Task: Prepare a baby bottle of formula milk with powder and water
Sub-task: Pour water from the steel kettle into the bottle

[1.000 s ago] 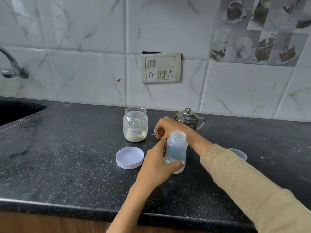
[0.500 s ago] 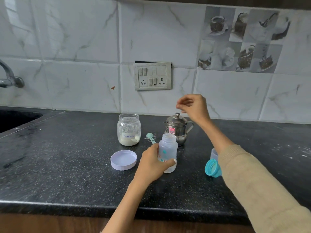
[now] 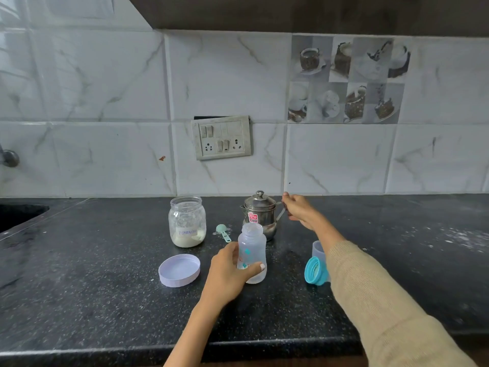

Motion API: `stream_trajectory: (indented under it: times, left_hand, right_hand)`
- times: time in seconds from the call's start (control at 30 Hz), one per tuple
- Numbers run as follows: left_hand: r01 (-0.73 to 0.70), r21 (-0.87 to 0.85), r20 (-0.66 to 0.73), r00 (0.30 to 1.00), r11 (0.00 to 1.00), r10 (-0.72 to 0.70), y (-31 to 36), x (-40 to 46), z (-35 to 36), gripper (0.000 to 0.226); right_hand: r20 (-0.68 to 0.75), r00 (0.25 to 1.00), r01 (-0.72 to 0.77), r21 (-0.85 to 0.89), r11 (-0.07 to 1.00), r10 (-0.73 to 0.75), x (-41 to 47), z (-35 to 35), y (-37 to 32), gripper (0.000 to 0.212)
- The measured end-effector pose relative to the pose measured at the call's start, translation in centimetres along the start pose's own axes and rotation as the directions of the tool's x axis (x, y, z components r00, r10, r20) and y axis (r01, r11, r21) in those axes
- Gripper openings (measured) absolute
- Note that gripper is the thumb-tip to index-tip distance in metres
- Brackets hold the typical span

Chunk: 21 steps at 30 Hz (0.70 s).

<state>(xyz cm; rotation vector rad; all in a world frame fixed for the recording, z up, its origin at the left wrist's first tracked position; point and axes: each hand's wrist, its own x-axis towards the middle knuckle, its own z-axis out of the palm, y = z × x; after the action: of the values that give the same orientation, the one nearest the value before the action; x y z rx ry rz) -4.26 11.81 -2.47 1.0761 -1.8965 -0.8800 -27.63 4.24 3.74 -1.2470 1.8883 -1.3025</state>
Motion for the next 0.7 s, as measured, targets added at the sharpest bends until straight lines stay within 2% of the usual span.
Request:
stream_trajectory:
  times: [0.13, 0.23, 0.33, 0.5, 0.7]
  left_hand:
    - [-0.016, -0.018, -0.006, 1.0, 1.0, 0.016, -0.6, 0.2, 0.1, 0.056]
    - [-0.035, -0.044, -0.023, 0.999, 0.998, 0.034, -1.0, 0.3, 0.3, 0.052]
    - [-0.059, -0.071, -0.039, 0.998, 0.996, 0.056, -1.3, 0.4, 0.4, 0.049]
    - [-0.082, -0.082, -0.042, 0.996, 0.993, 0.078, -1.4, 0.3, 0.4, 0.046]
    - [-0.086, -0.082, -0.036, 0.996, 0.993, 0.084, -1.2, 0.1, 0.3, 0.043]
  right_hand:
    - [0.029, 0.997, -0.07, 0.093, 0.993, 0.067, 1.1, 0.5, 0.0, 0.062]
    - [0.043, 0.996, -0.079, 0.027, 0.997, 0.078, 0.9, 1.5, -0.4, 0.075]
    - [-0.024, 0.998, -0.058, -0.026, 0.998, 0.057, 1.4, 2.1, -0.1, 0.073]
    - [-0.051, 0.995, -0.085, 0.085, 0.993, 0.09, 2.5, 2.6, 0.4, 0.065]
    - [0.035, 0.994, -0.113, 0.266, 0.957, 0.108, 2.6, 2.8, 0.2, 0.054]
